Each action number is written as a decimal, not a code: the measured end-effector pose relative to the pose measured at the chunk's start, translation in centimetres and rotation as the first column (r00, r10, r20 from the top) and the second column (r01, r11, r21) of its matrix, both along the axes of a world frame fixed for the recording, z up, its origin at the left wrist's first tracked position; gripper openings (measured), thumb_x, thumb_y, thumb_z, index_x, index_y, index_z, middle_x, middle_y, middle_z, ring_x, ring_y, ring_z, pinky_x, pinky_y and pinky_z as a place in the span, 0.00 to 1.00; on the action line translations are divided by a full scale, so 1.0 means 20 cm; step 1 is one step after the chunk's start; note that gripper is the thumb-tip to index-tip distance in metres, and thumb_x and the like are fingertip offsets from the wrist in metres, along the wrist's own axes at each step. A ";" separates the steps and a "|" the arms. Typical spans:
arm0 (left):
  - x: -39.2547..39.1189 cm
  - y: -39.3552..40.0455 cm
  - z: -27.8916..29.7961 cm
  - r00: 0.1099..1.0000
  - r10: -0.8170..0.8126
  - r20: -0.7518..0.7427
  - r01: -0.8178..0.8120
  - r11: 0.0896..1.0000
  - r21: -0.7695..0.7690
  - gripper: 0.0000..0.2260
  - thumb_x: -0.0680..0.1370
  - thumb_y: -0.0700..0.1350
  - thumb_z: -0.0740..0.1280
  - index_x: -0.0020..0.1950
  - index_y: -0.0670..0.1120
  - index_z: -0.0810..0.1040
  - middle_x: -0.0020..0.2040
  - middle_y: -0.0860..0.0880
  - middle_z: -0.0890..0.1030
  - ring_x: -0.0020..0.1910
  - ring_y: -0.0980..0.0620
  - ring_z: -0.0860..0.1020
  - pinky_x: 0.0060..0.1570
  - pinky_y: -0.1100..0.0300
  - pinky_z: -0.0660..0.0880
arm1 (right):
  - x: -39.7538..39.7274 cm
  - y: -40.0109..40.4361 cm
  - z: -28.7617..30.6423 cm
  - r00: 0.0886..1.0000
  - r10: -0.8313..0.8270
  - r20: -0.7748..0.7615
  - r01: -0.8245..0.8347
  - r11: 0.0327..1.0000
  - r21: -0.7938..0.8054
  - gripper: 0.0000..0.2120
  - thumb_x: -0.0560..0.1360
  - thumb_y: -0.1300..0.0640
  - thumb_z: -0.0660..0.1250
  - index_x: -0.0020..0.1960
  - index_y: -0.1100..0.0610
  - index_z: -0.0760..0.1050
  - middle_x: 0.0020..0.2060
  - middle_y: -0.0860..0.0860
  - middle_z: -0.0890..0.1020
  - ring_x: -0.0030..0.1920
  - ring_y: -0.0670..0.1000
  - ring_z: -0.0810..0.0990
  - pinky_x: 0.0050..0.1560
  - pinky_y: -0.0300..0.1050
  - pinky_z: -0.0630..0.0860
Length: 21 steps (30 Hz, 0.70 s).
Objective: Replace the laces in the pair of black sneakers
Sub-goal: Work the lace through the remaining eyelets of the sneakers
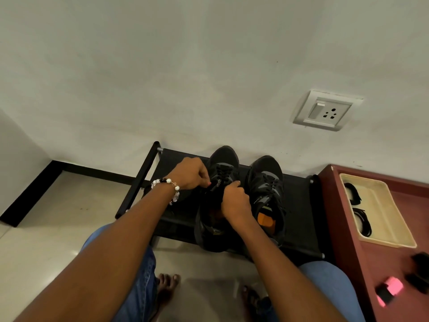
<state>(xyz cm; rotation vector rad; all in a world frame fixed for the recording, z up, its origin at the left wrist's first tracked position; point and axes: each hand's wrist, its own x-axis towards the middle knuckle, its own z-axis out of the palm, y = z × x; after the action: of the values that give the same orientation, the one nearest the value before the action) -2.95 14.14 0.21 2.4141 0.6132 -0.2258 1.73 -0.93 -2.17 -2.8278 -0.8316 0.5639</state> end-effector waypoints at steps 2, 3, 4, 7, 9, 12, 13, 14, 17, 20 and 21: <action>0.00 0.00 0.00 1.000 -0.003 -0.013 0.003 1.000 0.011 0.04 0.74 0.46 0.73 0.43 0.46 0.84 0.42 0.50 0.84 0.45 0.53 0.81 0.55 0.54 0.78 | 0.00 0.00 0.00 1.000 -0.005 0.004 0.005 1.000 0.001 0.34 0.80 0.66 0.61 0.76 0.72 0.44 0.63 0.67 0.73 0.61 0.64 0.76 0.56 0.51 0.76; 0.00 0.00 -0.01 1.000 0.019 0.003 -0.019 1.000 0.007 0.07 0.75 0.46 0.72 0.42 0.44 0.83 0.40 0.50 0.83 0.43 0.52 0.81 0.52 0.55 0.78 | 0.00 0.00 0.01 1.000 -0.007 -0.001 0.007 1.000 0.002 0.34 0.80 0.66 0.61 0.76 0.72 0.44 0.63 0.67 0.73 0.61 0.64 0.76 0.56 0.51 0.76; 0.00 0.00 0.00 0.998 0.062 0.028 -0.061 0.998 -0.021 0.09 0.76 0.46 0.70 0.42 0.42 0.83 0.39 0.49 0.83 0.41 0.52 0.81 0.49 0.57 0.78 | -0.01 0.00 0.01 1.000 -0.009 -0.009 0.009 1.000 0.001 0.34 0.80 0.66 0.61 0.76 0.72 0.44 0.64 0.67 0.73 0.61 0.64 0.76 0.57 0.52 0.76; 0.01 0.01 0.03 0.976 0.192 0.107 -0.173 0.970 -0.170 0.08 0.77 0.43 0.69 0.43 0.39 0.83 0.40 0.45 0.85 0.38 0.54 0.82 0.44 0.62 0.78 | 0.00 0.00 0.04 0.998 -0.019 -0.055 0.020 1.000 0.003 0.33 0.80 0.65 0.61 0.76 0.72 0.45 0.65 0.67 0.71 0.62 0.65 0.75 0.57 0.52 0.75; 0.01 0.03 0.06 0.938 0.283 0.202 -0.233 0.943 -0.239 0.04 0.75 0.41 0.72 0.42 0.42 0.83 0.39 0.46 0.85 0.41 0.53 0.83 0.50 0.59 0.78 | 0.03 -0.01 0.08 0.990 -0.001 -0.142 0.003 1.000 0.012 0.25 0.79 0.63 0.63 0.71 0.72 0.59 0.60 0.65 0.73 0.57 0.63 0.77 0.53 0.50 0.75; -0.01 0.04 0.11 0.863 0.407 0.298 -0.287 0.882 -0.374 0.03 0.72 0.38 0.74 0.42 0.45 0.84 0.36 0.48 0.85 0.41 0.55 0.83 0.54 0.60 0.76 | 0.09 -0.04 0.17 0.954 0.023 -0.300 -0.005 0.998 0.061 0.10 0.78 0.58 0.67 0.47 0.61 0.67 0.45 0.56 0.72 0.44 0.56 0.76 0.45 0.49 0.73; -0.02 0.05 0.14 0.850 0.431 0.303 -0.284 0.859 -0.425 0.03 0.71 0.38 0.74 0.43 0.45 0.84 0.35 0.47 0.85 0.39 0.55 0.83 0.52 0.61 0.76 | 0.11 -0.05 0.19 0.938 0.024 -0.346 0.001 0.997 0.075 0.12 0.77 0.56 0.69 0.48 0.60 0.67 0.44 0.55 0.71 0.46 0.57 0.77 0.45 0.49 0.74; -0.02 0.04 0.16 0.836 0.456 0.305 -0.273 0.828 -0.490 0.03 0.72 0.37 0.74 0.44 0.43 0.84 0.36 0.46 0.84 0.37 0.55 0.82 0.50 0.61 0.76 | 0.13 -0.06 0.21 0.929 0.019 -0.369 0.014 0.996 0.085 0.14 0.76 0.55 0.71 0.50 0.61 0.68 0.44 0.54 0.72 0.47 0.57 0.77 0.44 0.48 0.74; -0.04 0.05 0.25 0.753 0.569 0.330 -0.235 0.702 -0.673 0.02 0.74 0.38 0.72 0.45 0.41 0.84 0.34 0.46 0.83 0.32 0.52 0.78 0.44 0.59 0.77 | 0.17 -0.07 0.23 0.949 0.013 -0.316 0.041 0.986 0.164 0.16 0.74 0.53 0.73 0.49 0.63 0.72 0.42 0.57 0.77 0.44 0.57 0.78 0.37 0.46 0.73; -0.07 0.06 0.34 0.652 0.664 0.368 -0.141 0.582 -0.801 0.05 0.77 0.38 0.68 0.48 0.41 0.83 0.37 0.45 0.84 0.33 0.50 0.79 0.43 0.58 0.78 | 0.18 -0.05 0.24 0.986 -0.033 -0.163 0.105 0.884 0.455 0.13 0.76 0.55 0.71 0.48 0.67 0.80 0.42 0.60 0.83 0.43 0.57 0.82 0.48 0.53 0.80; -0.07 0.06 0.37 0.639 0.672 0.375 -0.107 0.560 -0.822 0.06 0.78 0.38 0.66 0.50 0.40 0.83 0.40 0.44 0.84 0.34 0.50 0.80 0.44 0.58 0.79 | 0.17 -0.05 0.26 0.989 -0.038 -0.141 0.114 0.806 0.581 0.10 0.76 0.56 0.70 0.48 0.64 0.82 0.42 0.56 0.84 0.43 0.52 0.83 0.51 0.50 0.80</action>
<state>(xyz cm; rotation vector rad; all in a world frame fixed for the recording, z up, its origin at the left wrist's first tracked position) -4.40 15.26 7.61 1.3007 0.5815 0.5145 5.09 -1.86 3.10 -2.2183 -0.7091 0.3757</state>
